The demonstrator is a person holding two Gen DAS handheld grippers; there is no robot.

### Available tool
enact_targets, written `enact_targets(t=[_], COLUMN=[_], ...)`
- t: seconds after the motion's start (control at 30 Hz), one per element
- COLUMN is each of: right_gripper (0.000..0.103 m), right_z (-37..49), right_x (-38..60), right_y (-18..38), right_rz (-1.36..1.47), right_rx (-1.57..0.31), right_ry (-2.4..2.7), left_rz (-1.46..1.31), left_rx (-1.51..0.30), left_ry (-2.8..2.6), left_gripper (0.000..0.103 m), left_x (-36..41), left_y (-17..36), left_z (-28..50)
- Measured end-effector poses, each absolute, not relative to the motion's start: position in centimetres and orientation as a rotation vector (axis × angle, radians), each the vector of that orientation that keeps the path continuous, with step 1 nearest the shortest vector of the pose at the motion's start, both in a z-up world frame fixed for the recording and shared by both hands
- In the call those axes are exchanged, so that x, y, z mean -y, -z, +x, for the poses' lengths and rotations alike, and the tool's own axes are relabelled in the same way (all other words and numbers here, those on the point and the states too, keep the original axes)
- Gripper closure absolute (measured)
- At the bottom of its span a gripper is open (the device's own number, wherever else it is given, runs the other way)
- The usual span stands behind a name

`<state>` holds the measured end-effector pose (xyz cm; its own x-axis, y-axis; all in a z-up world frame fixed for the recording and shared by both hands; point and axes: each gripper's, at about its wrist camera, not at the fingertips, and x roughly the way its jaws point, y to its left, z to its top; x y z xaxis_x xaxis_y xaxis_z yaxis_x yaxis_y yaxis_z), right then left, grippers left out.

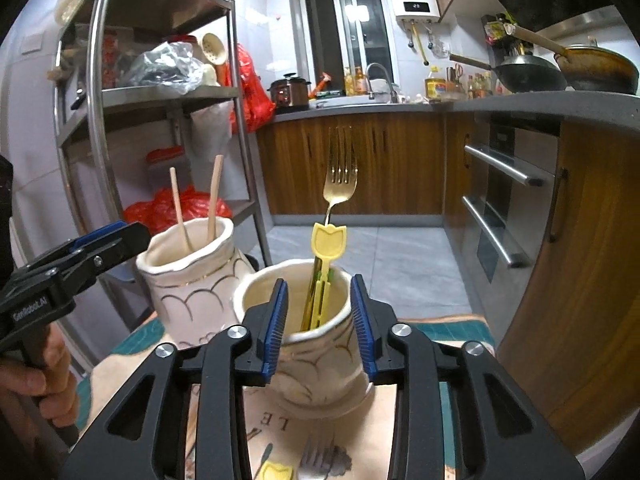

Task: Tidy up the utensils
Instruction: 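Open both tools to release the chopstick and yellow spoon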

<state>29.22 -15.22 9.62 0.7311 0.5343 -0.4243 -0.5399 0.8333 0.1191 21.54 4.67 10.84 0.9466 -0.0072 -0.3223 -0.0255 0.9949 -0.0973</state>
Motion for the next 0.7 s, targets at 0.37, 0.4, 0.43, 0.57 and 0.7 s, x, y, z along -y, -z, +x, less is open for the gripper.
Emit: enact_targets(t=[0.37,0.4,0.43,0.57,0.7], right_gripper=[0.045,0.044,0.044,0.044,0.044], right_z=[28.0,28.0,28.0,27.9,27.5], right_x=[18.3,18.5,18.8,19.6,19.9], right_y=[-9.2,-9.0,-8.7,-7.8,-6.5], right_rz=[-0.005,-0.002,0.001,-0.003,-0.019], right_rx=[-0.494,-0.504,-0.515,-0.556,-0.613], right_ry=[-0.585,-0.585,-0.584,-0.583,-0.592], left_rz=[-0.127,-0.131,-0.135,-0.151,-0.155], left_rx=[-0.364,-0.373,-0.382,-0.430,-0.483], left_ry=[-0.010,-0.009,-0.007,0.002,0.007], left_gripper=[0.025,0.025,0.025,0.025,0.025], left_x=[-6.4,-6.5,-6.6,-6.9,-6.8], left_y=[-9.1,-8.8,-8.5,-7.1,-5.9], left_z=[19.0,18.9,18.8,18.4,18.4])
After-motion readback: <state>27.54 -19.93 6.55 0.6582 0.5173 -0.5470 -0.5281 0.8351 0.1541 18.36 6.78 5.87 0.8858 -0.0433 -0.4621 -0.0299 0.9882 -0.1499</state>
